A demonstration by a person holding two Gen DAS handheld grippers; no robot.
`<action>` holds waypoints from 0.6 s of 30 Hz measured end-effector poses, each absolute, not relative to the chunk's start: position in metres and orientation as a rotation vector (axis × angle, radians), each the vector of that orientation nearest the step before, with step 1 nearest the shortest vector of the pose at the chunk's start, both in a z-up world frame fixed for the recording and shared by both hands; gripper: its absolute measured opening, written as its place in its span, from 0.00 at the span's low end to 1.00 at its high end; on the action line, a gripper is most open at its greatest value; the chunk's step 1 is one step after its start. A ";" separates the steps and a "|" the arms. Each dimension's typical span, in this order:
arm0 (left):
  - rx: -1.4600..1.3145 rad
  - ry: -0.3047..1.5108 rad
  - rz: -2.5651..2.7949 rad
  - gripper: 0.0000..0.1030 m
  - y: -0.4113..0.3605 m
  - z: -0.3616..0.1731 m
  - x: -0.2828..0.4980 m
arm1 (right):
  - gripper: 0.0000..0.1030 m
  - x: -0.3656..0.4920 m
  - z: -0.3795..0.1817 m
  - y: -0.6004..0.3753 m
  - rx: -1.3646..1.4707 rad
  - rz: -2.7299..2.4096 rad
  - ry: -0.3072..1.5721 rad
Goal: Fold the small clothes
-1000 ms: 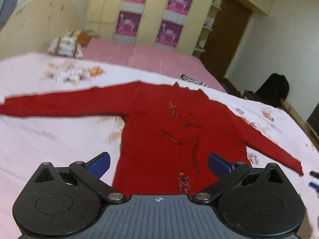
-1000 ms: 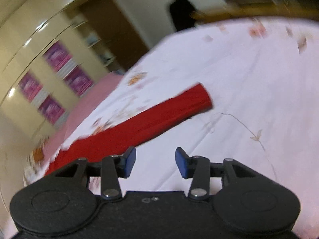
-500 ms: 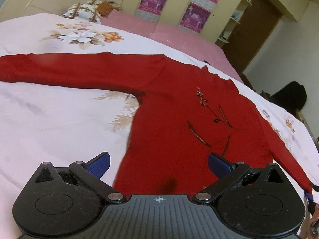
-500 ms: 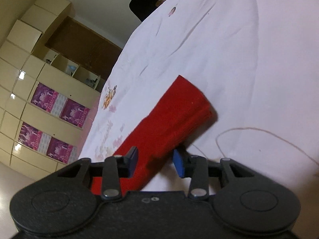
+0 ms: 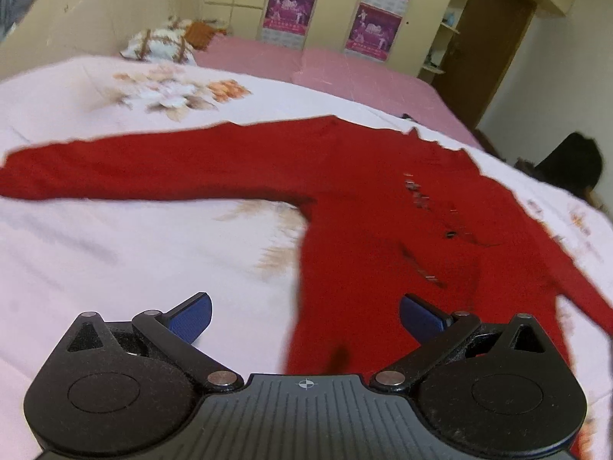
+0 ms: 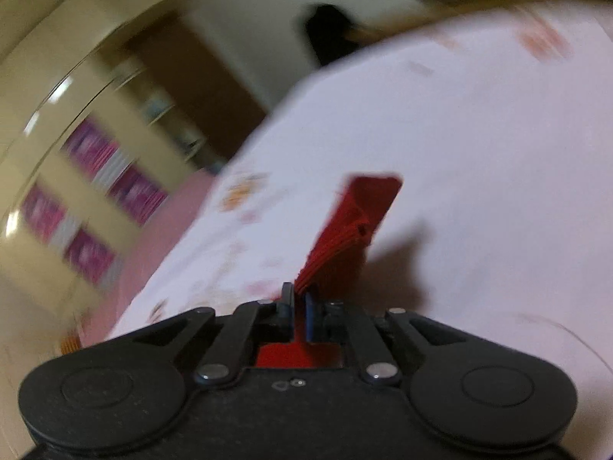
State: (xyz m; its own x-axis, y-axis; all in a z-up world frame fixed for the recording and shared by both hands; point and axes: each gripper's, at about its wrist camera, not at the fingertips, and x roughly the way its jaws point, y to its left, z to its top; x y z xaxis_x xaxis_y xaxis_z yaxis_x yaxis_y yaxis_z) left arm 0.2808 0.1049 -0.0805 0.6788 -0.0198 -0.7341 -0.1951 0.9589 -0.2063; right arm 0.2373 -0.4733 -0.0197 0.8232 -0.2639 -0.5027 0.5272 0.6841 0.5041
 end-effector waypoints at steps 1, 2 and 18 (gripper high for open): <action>-0.264 0.820 0.115 1.00 0.111 -0.081 0.279 | 0.06 0.253 -0.007 -0.451 0.601 -0.403 0.417; -0.263 0.815 0.126 1.00 0.117 -0.081 0.277 | 0.06 0.267 0.004 -0.429 0.531 -0.347 0.422; -0.301 0.827 0.305 1.00 0.195 -0.088 0.257 | 0.28 0.399 -0.069 -0.058 -0.096 0.438 0.711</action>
